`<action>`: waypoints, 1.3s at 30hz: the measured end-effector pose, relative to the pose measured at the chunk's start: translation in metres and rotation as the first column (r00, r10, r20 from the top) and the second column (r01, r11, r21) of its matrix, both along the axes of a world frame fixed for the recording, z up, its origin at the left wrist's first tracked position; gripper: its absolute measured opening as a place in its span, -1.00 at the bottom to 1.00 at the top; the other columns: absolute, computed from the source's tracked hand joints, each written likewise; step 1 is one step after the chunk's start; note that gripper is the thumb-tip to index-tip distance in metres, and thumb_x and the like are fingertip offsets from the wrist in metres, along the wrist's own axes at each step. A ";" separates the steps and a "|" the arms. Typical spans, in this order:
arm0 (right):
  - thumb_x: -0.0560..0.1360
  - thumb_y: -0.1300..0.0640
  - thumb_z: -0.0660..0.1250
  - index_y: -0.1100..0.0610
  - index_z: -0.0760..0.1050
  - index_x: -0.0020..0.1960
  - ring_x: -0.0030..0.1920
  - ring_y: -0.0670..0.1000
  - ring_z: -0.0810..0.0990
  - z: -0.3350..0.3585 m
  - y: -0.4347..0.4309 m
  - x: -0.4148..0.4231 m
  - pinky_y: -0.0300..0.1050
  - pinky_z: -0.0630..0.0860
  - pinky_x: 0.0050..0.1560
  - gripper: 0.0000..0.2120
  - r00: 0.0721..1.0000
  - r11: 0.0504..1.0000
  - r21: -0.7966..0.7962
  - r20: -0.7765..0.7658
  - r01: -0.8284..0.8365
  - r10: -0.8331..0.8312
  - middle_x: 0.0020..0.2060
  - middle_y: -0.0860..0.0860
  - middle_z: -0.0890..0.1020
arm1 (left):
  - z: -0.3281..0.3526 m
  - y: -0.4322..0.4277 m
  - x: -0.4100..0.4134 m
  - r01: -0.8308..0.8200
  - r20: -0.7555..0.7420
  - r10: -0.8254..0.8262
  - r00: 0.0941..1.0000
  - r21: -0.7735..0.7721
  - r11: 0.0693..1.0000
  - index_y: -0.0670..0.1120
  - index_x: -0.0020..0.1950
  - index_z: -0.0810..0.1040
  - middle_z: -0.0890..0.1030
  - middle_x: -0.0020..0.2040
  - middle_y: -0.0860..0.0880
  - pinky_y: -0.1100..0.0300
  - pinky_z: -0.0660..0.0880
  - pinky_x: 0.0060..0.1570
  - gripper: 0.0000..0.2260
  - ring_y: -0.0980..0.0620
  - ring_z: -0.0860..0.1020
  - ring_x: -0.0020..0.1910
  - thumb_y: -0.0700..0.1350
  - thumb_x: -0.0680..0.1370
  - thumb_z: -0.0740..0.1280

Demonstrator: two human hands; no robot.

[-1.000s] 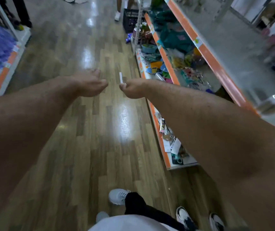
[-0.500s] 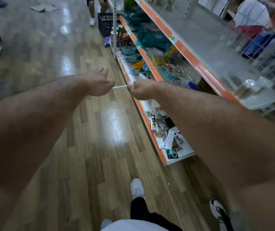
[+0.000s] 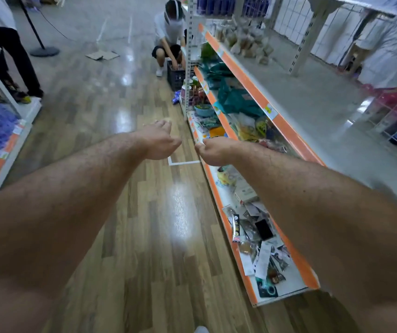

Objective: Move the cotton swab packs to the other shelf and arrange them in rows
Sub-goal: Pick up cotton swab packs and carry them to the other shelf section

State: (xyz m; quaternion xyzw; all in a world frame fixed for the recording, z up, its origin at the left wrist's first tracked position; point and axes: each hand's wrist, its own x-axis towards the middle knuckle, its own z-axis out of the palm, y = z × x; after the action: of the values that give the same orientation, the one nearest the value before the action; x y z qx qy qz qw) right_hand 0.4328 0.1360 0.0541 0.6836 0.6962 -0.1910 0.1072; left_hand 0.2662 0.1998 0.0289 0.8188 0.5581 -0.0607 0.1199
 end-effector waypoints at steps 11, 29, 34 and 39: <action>0.69 -0.10 -0.13 0.23 0.19 0.54 0.53 0.12 0.16 0.009 0.166 0.035 -0.01 0.12 0.51 -0.43 0.998 0.996 0.065 0.017 -0.053 0.052 0.53 0.15 0.22 | 0.016 0.145 0.024 -0.082 -0.032 0.084 0.996 0.067 0.994 -0.16 0.61 -0.08 -0.07 0.62 -0.11 0.00 -0.08 0.53 -0.38 -0.05 -0.06 0.60 0.11 0.65 -0.02; 0.70 -0.08 -0.13 0.27 0.20 0.53 0.51 0.15 0.20 0.013 0.485 0.008 -0.06 0.16 0.45 -0.44 0.999 0.997 0.067 0.029 -0.033 0.031 0.51 0.19 0.25 | 0.023 0.468 0.012 -0.008 -0.021 0.010 1.000 0.100 0.995 -0.21 0.58 0.06 0.12 0.59 -0.16 -0.06 0.11 0.50 -0.41 -0.08 0.11 0.56 0.09 0.63 -0.01; 0.71 -0.02 -0.11 0.30 0.32 0.44 0.43 0.17 0.32 0.005 0.571 0.032 -0.09 0.26 0.34 -0.48 0.999 0.996 0.078 0.014 -0.035 0.034 0.42 0.24 0.37 | 0.017 0.556 0.038 0.011 -0.022 -0.009 1.000 0.108 0.994 -0.22 0.57 0.06 0.14 0.58 -0.16 -0.06 0.13 0.49 -0.40 -0.09 0.13 0.55 0.10 0.63 -0.02; 0.70 -0.03 -0.08 0.27 0.30 0.46 0.43 0.19 0.32 0.006 0.656 0.063 -0.02 0.26 0.36 -0.50 1.000 1.000 0.009 0.016 -0.021 0.021 0.43 0.22 0.37 | 0.019 0.643 0.066 0.014 -0.028 -0.011 1.000 0.114 0.993 -0.23 0.58 0.05 0.12 0.59 -0.17 -0.08 0.12 0.49 -0.39 -0.10 0.12 0.55 0.11 0.64 -0.01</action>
State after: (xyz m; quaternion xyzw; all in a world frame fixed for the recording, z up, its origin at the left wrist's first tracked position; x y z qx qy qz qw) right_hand 0.4956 0.7922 0.0598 0.6783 0.7033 -0.1810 0.1116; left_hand 0.3321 0.8424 0.0484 0.8268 0.5572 -0.0405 0.0648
